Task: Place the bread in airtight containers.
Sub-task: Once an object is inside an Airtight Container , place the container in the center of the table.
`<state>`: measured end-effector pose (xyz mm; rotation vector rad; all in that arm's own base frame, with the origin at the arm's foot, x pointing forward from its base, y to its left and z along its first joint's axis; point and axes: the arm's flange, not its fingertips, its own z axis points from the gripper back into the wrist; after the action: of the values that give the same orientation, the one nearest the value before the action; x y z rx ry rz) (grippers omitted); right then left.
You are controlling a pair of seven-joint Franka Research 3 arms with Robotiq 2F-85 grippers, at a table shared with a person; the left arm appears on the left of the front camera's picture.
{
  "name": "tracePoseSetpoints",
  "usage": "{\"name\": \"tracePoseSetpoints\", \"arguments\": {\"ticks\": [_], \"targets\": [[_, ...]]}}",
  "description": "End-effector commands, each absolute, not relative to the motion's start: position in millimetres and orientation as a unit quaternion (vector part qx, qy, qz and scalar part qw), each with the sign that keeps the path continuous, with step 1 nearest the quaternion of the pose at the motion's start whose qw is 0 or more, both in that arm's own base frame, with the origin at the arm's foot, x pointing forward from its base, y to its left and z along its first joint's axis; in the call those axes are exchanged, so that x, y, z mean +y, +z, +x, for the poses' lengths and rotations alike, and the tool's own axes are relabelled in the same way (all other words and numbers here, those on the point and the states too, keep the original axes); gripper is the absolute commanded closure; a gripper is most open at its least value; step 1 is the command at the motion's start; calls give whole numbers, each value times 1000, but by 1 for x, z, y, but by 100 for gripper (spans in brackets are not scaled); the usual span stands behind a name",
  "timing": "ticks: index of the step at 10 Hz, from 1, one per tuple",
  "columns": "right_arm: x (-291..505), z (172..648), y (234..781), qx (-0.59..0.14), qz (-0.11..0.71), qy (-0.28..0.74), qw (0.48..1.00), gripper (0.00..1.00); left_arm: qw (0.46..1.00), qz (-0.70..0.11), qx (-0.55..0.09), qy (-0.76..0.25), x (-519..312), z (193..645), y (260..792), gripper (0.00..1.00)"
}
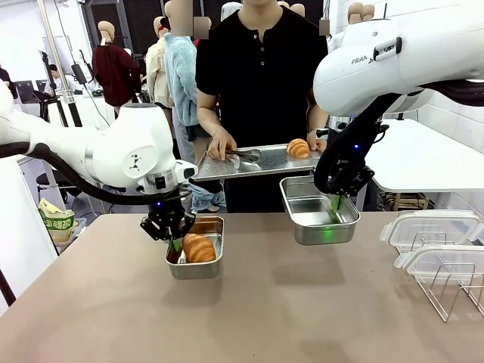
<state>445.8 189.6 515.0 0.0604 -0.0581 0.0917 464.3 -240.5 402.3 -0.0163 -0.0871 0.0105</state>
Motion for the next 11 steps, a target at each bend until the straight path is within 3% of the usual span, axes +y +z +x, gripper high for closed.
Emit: {"name": "tracePoseSetpoints", "arguments": {"ticks": [1,9,11], "targets": [[189,446,517,-32,26,45,998,100,998,1,-70,5,-238,472,387,100],[189,446,517,-32,26,45,998,100,998,-5,-58,0,-230,486,344,100],[189,446,517,-32,26,45,998,100,998,-2,-62,-6,-226,487,342,62]]}}
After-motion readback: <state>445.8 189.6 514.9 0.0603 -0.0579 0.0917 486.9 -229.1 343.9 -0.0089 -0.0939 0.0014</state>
